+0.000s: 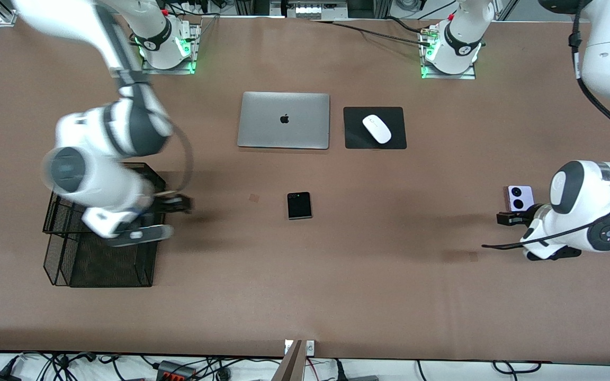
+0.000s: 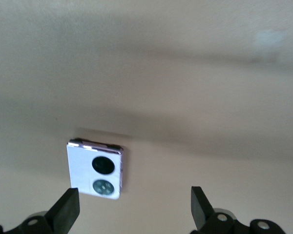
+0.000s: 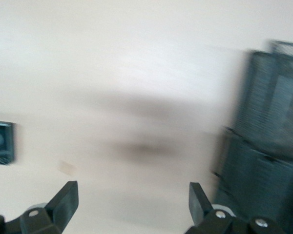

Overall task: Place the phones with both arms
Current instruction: 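Grasp the black flip phone with the right gripper while the left gripper reaches lavender phone, then grasp the lavender phone with the left gripper while the right gripper lifts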

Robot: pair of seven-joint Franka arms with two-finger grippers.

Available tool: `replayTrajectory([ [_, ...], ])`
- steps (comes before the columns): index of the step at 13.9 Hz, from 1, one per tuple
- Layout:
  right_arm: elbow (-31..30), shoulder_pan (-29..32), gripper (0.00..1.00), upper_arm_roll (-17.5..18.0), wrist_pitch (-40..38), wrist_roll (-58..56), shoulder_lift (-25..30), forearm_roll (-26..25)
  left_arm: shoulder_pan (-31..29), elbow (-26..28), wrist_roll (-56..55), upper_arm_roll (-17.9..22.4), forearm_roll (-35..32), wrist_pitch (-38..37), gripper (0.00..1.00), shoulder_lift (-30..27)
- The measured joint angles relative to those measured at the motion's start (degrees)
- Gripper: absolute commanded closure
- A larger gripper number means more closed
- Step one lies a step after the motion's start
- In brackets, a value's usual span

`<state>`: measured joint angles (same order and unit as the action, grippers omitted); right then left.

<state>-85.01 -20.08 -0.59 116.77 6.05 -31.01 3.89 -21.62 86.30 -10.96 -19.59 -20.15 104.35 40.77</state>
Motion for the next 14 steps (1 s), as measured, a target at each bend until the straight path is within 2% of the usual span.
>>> replayTrajectory([
  [4, 0.4, -8.6, 0.0, 0.1, 9.4, 7.1, -6.0, 0.0, -6.4, 10.6, 7.4, 0.0, -1.1, 10.7, 0.0, -2.5],
  [7, 3.8, -14.6, 0.0, 0.0, 12.6, 15.3, -11.3, 0.0, -9.3, 16.6, 9.1, -0.1, -2.4, 19.0, 0.0, -3.7],
  [9, 6.7, -17.5, 0.0, -0.2, 13.0, 18.4, -14.5, 0.0, -10.5, 19.5, 9.1, -0.1, -3.3, 22.9, 0.0, -3.7],
  [12, 8.1, -19.0, 0.0, -0.4, 13.1, 18.9, -17.3, -1.2, -11.8, 21.6, 9.4, -0.1, -3.4, 24.7, 0.0, -3.7],
  [13, 8.2, -19.4, 0.0, -0.4, 13.2, 19.3, -18.0, -1.6, -11.9, 21.9, 9.4, -0.1, -3.4, 24.8, 0.13, -3.7],
  [14, 8.3, -19.7, 0.0, -0.4, 13.4, 19.7, -18.6, -1.8, -11.9, 22.0, 9.4, -0.2, -3.4, 24.8, 0.32, -3.7],
])
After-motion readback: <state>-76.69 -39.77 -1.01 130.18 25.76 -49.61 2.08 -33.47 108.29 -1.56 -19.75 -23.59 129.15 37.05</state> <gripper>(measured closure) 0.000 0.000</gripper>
